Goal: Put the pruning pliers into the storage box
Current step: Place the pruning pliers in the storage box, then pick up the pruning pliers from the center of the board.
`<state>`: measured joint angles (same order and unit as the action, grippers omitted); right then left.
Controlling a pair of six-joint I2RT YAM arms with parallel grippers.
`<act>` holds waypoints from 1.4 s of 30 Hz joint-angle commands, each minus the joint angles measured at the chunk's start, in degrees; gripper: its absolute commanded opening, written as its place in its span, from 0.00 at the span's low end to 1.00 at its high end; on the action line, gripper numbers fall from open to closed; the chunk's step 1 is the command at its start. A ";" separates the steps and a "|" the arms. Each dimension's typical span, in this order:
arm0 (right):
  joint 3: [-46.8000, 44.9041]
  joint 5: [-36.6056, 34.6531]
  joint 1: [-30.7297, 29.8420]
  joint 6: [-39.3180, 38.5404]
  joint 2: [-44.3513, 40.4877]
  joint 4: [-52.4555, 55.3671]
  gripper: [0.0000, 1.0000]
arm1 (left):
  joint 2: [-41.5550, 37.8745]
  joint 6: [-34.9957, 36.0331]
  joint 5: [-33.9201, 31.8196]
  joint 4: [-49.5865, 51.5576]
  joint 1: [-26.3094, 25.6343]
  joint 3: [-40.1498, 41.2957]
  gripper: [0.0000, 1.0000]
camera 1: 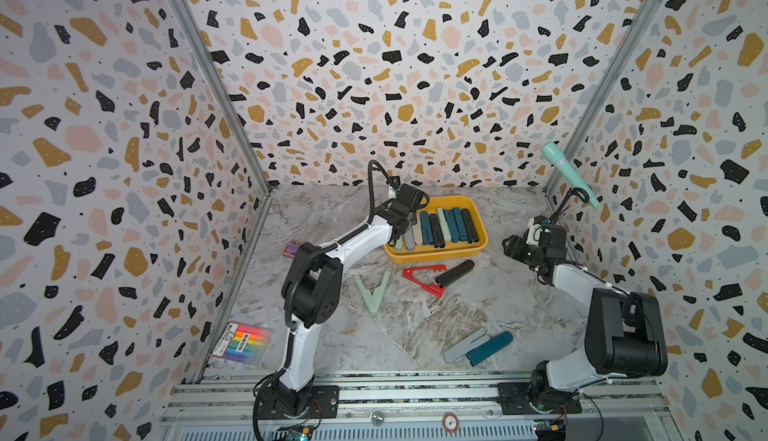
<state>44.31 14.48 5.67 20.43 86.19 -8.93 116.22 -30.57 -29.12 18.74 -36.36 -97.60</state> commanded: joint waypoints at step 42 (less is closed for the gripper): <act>0.36 -3.10 -0.79 -0.86 -2.63 4.19 0.69 | -22.88 -29.14 -1.97 -3.32 -11.80 50.32 0.99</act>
<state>44.10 12.10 4.86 20.40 83.92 -5.80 94.19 -56.90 -30.92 13.56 -48.05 -48.36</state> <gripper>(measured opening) 0.690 0.995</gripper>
